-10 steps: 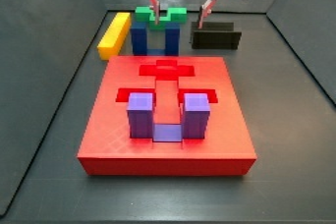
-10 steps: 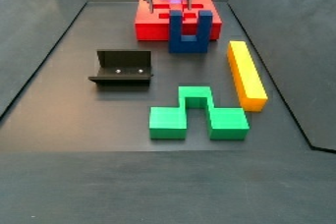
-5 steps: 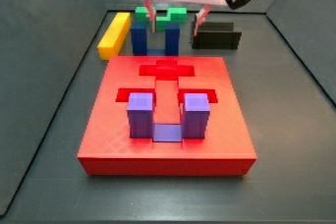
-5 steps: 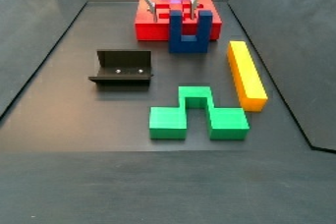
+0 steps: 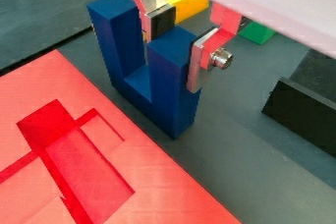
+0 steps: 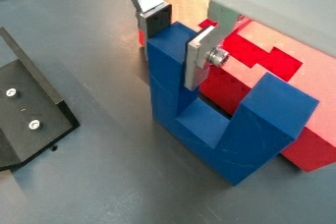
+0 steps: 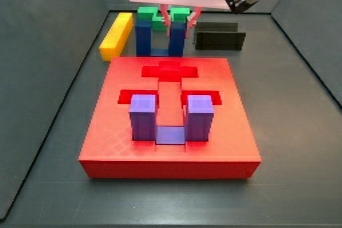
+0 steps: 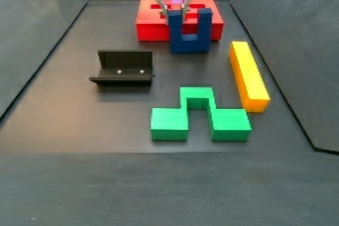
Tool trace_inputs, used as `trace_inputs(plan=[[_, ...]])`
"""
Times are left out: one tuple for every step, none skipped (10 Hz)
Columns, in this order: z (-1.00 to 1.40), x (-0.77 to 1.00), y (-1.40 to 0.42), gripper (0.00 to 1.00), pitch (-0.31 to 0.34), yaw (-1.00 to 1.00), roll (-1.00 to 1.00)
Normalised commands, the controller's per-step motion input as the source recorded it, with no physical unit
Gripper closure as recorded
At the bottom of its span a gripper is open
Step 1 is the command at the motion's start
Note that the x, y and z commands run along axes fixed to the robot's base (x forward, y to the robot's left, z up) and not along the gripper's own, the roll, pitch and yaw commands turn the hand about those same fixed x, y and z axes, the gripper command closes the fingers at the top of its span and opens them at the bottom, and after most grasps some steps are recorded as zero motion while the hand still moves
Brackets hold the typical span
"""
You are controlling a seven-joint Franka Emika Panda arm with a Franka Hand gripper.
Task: Pick up the blue object. Move up. Move to above the board. Insert the blue object.
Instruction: Pick up the blue object.
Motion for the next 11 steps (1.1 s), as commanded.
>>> trace_inputs(plan=[[0.0, 0.0, 0.0, 1.0, 0.0, 0.0, 0.0], [0.0, 0.0, 0.0, 1.0, 0.0, 0.0, 0.0], [0.0, 0.0, 0.0, 1.0, 0.0, 0.0, 0.0], [0.0, 0.0, 0.0, 1.0, 0.0, 0.0, 0.0], [0.0, 0.0, 0.0, 1.0, 0.0, 0.0, 0.0], [0.0, 0.0, 0.0, 1.0, 0.0, 0.0, 0.0], [0.0, 0.0, 0.0, 1.0, 0.0, 0.0, 0.0], [0.0, 0.0, 0.0, 1.0, 0.0, 0.0, 0.0], [0.0, 0.0, 0.0, 1.0, 0.0, 0.0, 0.0], [0.0, 0.0, 0.0, 1.0, 0.0, 0.0, 0.0], [0.0, 0.0, 0.0, 1.0, 0.0, 0.0, 0.0]])
